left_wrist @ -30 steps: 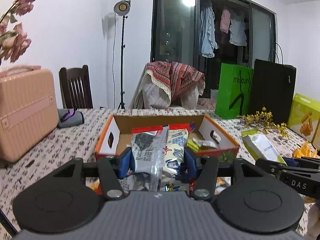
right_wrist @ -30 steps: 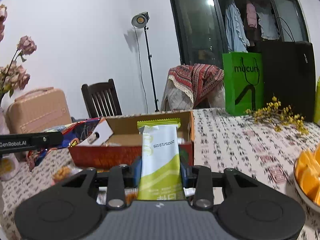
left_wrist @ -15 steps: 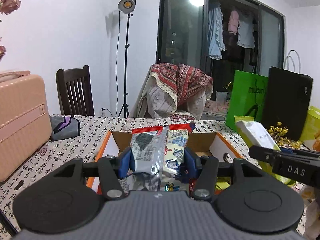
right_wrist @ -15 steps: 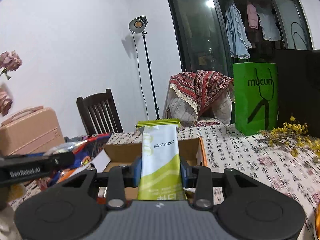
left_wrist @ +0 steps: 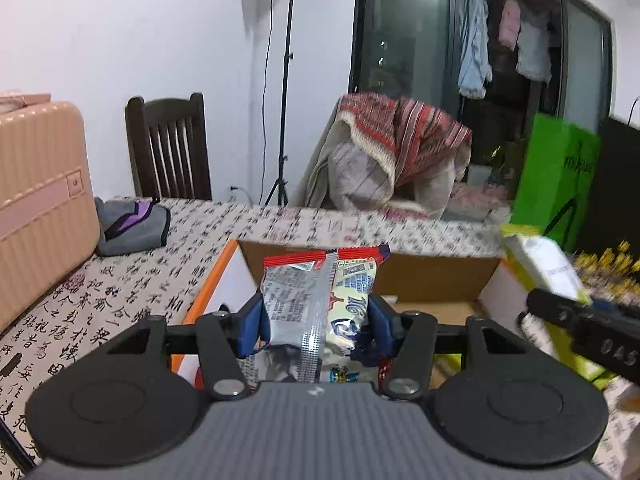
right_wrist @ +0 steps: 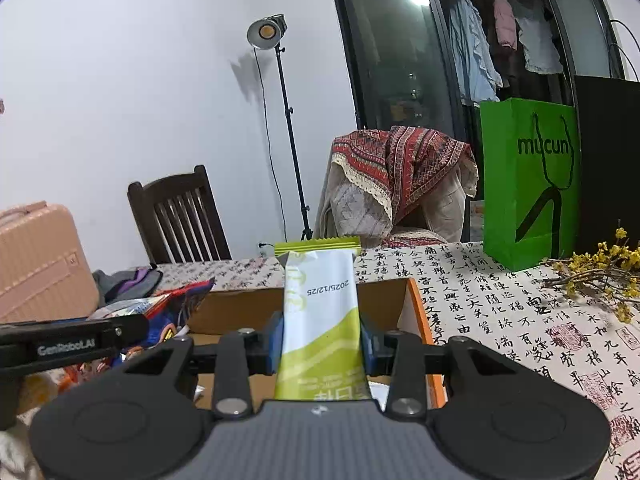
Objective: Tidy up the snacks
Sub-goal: 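Carry the green packet over the box while the left gripper carries a silver-red packet, then open both grippers to drop the packets into the box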
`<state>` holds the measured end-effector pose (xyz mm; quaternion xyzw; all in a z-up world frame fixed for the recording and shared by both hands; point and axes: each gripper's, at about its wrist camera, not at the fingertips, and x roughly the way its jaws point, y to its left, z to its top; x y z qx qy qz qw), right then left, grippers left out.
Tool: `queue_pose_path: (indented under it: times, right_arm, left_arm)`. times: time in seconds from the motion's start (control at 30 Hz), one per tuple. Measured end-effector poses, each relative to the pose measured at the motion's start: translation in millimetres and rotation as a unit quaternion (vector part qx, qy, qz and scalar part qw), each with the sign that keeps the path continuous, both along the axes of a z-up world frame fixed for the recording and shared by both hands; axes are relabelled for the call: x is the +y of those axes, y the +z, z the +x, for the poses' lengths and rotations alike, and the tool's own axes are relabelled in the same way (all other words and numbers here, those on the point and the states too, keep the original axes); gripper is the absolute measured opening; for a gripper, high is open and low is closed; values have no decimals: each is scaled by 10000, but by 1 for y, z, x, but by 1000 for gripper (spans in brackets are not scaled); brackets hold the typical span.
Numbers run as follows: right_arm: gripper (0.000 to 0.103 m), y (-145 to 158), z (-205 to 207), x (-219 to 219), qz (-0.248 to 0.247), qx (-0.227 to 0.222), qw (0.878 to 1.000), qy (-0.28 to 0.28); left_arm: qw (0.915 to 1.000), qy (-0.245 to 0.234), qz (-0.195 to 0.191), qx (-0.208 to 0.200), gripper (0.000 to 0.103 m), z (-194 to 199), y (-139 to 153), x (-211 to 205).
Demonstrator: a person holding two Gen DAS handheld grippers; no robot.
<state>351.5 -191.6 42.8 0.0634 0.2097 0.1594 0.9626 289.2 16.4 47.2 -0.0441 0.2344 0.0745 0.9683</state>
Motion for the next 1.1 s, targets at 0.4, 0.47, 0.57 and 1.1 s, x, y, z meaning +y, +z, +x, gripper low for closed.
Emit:
queue_pose_path:
  times: [0.4, 0.47, 0.57, 1.1]
  right_arm:
    - [42, -18, 11, 2, -110, 333, 9992, 194]
    - [49, -17, 10, -4, 18, 343, 9993, 146]
    - [86, -17, 9, -11, 185, 374, 9991, 107]
    - [103, 5, -19, -25, 36, 470, 9985, -278]
  left_arm:
    - [9995, -271, -114, -69, 56, -5, -17, 3]
    - [9995, -284, -17, -130, 66, -8, -17, -4]
    - [9992, -100, 58, -387, 93, -16, -12, -5]
    - [9968, -11, -462, -657, 103, -39, 10, 7]
